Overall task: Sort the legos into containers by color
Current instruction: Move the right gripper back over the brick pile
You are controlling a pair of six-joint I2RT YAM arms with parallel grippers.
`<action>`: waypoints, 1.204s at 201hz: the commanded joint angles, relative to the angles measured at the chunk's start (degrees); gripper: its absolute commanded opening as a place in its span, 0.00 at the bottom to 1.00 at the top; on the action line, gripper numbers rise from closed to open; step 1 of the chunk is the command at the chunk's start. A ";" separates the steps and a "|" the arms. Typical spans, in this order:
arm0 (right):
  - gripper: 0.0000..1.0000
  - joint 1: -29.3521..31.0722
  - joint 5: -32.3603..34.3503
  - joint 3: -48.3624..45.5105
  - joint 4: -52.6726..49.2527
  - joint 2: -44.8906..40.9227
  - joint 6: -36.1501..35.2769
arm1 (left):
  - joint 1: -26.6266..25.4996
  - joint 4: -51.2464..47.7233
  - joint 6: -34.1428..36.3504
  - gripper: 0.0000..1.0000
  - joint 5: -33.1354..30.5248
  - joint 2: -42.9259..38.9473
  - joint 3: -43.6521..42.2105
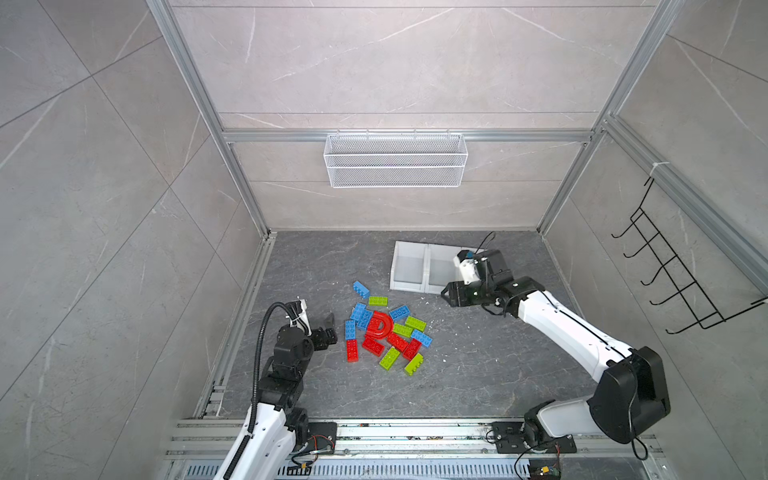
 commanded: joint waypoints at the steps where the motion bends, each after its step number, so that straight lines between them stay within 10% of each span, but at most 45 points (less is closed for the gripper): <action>1: 0.64 2.97 3.14 -0.16 -2.01 3.10 -1.79 | 0.01 1.29 -0.21 1.00 -0.12 0.83 1.67; 242: 0.66 11.95 5.66 15.64 -6.44 29.36 -9.55 | 0.01 1.05 -0.25 1.00 -0.25 -0.35 1.26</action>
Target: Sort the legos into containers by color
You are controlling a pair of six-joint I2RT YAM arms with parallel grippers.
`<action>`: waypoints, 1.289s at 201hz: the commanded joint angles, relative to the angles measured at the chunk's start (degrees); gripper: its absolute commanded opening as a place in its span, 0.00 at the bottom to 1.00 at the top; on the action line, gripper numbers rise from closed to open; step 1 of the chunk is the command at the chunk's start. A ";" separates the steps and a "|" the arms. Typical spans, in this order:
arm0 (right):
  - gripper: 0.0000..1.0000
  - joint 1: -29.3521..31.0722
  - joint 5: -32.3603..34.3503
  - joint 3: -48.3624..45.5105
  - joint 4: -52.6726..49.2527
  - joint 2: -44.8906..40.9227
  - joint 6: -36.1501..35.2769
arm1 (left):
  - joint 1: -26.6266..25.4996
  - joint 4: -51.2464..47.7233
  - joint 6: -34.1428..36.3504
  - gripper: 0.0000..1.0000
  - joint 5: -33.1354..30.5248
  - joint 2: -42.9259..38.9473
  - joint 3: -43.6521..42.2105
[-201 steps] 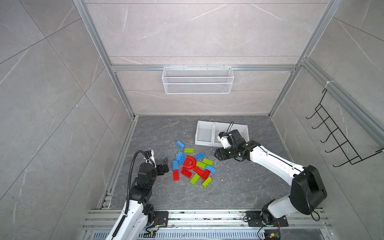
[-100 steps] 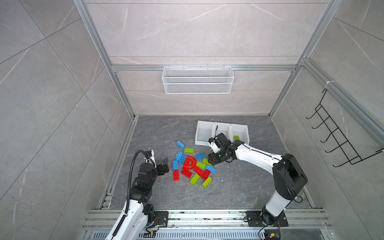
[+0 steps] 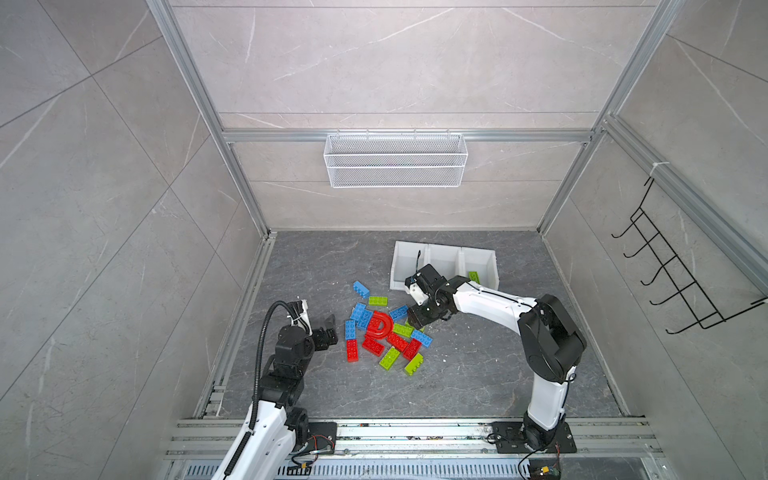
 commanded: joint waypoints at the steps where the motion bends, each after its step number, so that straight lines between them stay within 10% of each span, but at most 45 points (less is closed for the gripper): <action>1: 0.66 0.51 0.83 2.43 -2.37 2.38 -2.40 | 0.04 1.04 -0.23 1.00 -0.38 -0.59 1.21; 259: 0.26 -10.96 -0.73 -5.27 3.48 -6.06 4.11 | 0.02 0.98 -0.41 1.00 -0.93 -0.11 1.50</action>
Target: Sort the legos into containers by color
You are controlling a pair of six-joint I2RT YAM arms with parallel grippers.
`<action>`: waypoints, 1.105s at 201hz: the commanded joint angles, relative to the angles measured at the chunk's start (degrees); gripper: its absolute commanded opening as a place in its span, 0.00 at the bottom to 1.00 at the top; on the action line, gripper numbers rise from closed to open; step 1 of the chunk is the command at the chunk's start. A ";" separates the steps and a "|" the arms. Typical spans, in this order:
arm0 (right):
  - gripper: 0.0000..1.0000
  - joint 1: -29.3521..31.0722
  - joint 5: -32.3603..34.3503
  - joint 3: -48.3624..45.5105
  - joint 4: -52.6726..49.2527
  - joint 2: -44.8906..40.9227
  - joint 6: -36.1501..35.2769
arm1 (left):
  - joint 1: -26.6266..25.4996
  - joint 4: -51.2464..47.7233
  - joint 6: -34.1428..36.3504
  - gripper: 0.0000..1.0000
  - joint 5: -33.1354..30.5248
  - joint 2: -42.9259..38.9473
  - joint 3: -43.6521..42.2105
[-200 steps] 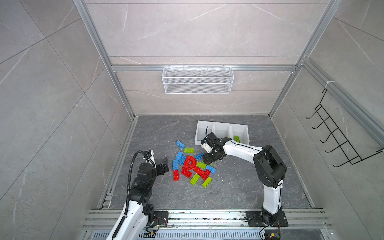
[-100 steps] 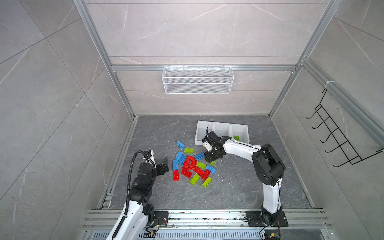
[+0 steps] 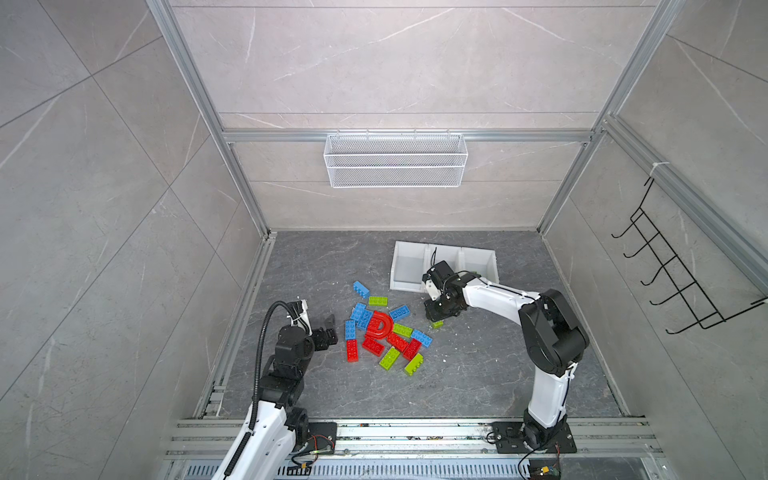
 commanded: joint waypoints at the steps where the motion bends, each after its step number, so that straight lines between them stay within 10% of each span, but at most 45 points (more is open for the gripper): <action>1: 0.26 -3.18 -1.88 -1.76 1.90 -5.17 1.85 | 0.00 0.99 -0.44 1.00 -0.70 -0.13 1.45; 102: 0.23 -23.68 -7.31 0.85 6.88 -11.77 5.80 | 0.00 0.71 -0.63 1.00 -0.98 -1.69 0.81; 186: 0.24 -27.01 -5.22 11.36 7.55 -1.08 6.82 | 0.02 1.20 -0.18 1.00 0.21 -0.19 1.40; 222: 0.41 -27.05 -4.25 11.47 7.52 -0.03 6.44 | 0.00 1.11 -0.20 1.00 -0.05 -0.58 1.21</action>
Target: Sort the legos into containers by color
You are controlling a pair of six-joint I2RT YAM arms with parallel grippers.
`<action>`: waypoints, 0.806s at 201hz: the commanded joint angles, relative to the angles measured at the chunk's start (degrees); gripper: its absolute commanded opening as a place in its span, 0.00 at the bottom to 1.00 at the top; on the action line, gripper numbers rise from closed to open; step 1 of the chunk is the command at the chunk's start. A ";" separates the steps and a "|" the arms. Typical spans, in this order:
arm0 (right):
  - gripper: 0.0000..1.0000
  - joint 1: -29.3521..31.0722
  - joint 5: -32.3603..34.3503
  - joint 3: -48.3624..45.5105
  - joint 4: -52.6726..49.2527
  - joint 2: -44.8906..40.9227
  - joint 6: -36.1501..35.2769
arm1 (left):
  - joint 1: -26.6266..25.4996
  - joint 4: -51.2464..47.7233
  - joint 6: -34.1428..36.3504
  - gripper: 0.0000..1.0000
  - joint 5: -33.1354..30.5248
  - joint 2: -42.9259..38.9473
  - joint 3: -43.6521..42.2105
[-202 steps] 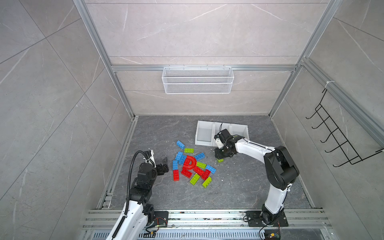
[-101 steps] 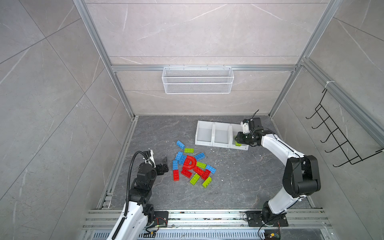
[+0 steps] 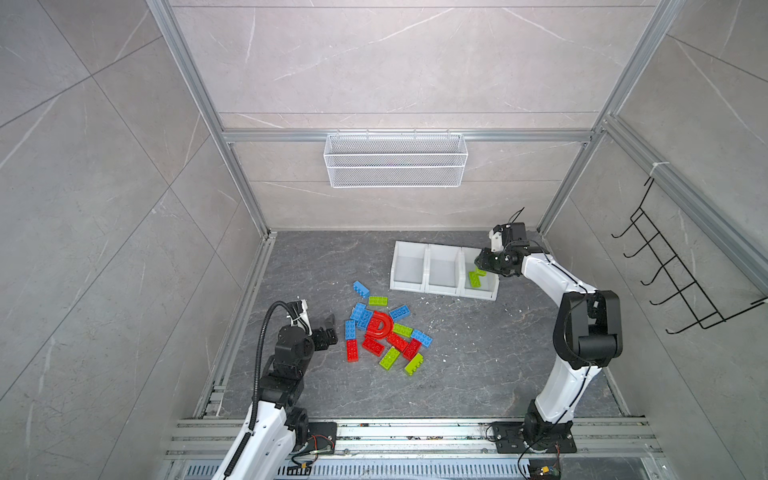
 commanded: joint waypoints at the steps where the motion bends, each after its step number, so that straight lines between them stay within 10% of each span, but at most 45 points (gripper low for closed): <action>1: 0.42 -0.06 1.32 1.66 -0.18 0.95 0.44 | -0.02 1.15 -0.14 1.00 -0.09 -0.52 1.25; 30: 0.58 -0.04 1.88 2.35 -1.27 0.63 -0.35 | 0.05 1.06 -0.22 1.00 -0.17 -0.98 0.99; 88: 0.60 1.81 -3.70 -5.02 -3.93 -9.40 -0.38 | 0.02 0.75 -0.26 1.00 -0.27 -3.00 0.34; 162: 0.61 27.30 -0.15 -19.94 -9.30 -20.19 -1.78 | 0.02 0.49 -0.45 1.00 -0.72 -3.39 0.29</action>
